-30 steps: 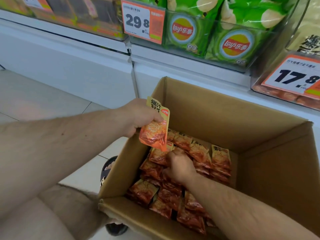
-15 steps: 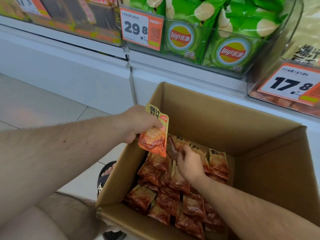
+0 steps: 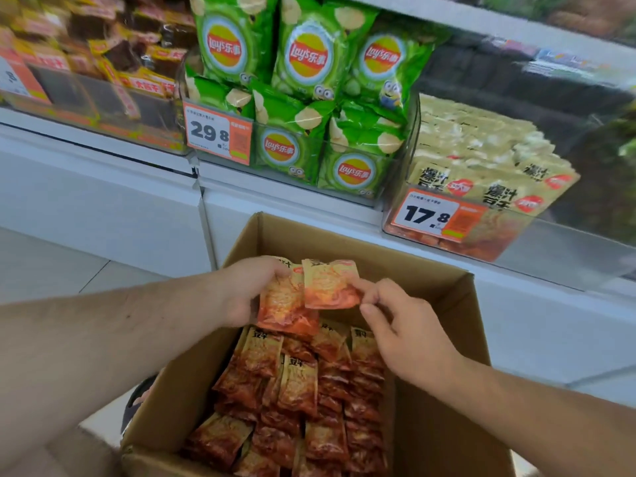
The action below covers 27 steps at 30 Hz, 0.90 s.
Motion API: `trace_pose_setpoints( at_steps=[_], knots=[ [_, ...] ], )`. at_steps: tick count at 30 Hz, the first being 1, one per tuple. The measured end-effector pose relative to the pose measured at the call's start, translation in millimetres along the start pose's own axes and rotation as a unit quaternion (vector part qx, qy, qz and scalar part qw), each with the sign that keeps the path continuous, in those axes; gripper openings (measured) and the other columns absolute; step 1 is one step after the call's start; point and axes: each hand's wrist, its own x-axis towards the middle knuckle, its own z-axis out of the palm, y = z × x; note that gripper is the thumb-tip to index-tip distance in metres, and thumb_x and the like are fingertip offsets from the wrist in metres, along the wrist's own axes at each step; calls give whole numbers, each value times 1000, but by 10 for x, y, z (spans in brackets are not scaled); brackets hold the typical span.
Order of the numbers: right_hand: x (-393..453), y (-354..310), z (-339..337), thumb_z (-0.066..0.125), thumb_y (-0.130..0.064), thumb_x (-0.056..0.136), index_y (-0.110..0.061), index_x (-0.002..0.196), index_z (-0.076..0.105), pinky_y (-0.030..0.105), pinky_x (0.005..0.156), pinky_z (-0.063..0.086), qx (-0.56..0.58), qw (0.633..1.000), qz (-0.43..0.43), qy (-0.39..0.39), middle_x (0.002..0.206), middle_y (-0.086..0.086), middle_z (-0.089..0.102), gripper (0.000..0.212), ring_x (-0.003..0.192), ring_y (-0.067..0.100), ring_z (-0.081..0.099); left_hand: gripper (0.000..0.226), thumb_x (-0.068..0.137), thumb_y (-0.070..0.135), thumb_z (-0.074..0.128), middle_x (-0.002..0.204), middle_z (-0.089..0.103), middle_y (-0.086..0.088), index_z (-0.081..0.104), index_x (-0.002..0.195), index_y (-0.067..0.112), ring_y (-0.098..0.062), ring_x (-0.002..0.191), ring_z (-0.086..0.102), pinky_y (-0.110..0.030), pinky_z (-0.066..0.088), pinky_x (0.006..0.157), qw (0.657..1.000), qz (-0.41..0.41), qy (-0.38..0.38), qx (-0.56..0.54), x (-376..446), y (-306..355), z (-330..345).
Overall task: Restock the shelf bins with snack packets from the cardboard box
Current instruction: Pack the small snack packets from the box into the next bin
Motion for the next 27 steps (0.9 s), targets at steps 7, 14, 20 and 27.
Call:
trace_pose_setpoints(
  at_steps=[7,14,20,27],
  knots=[
    [-32,71,40,46,-25,98,-19,93,52,29,121,24,-32,990,-140,-1,142,1,55,9,131,10,52,39,94,39,61,102,75,-13,67,119,9,-24,83,75,-33,58,66,994,43,-99,-29,-191,89,311],
    [12,-149,-306,64,-43,85,-23,107,64,7,100,38,-49,991,-115,47,137,-9,55,30,125,-4,51,19,91,15,67,97,77,-9,69,110,13,-25,88,74,-38,58,77,974,217,-58,-17,-361,181,424],
    [237,-341,-824,82,-40,75,-28,132,53,19,71,48,136,981,139,-20,112,-14,64,65,83,0,63,31,88,12,69,103,76,-1,61,117,18,-20,97,72,-38,57,83,927,362,-80,61,-589,257,616],
    [276,-337,-1257,77,-12,83,-18,108,68,23,50,43,215,966,139,-19,92,8,74,28,50,5,53,40,81,12,70,105,75,2,57,118,19,-14,102,70,-29,57,87,883,441,-127,96,-665,433,1089]
  ],
)
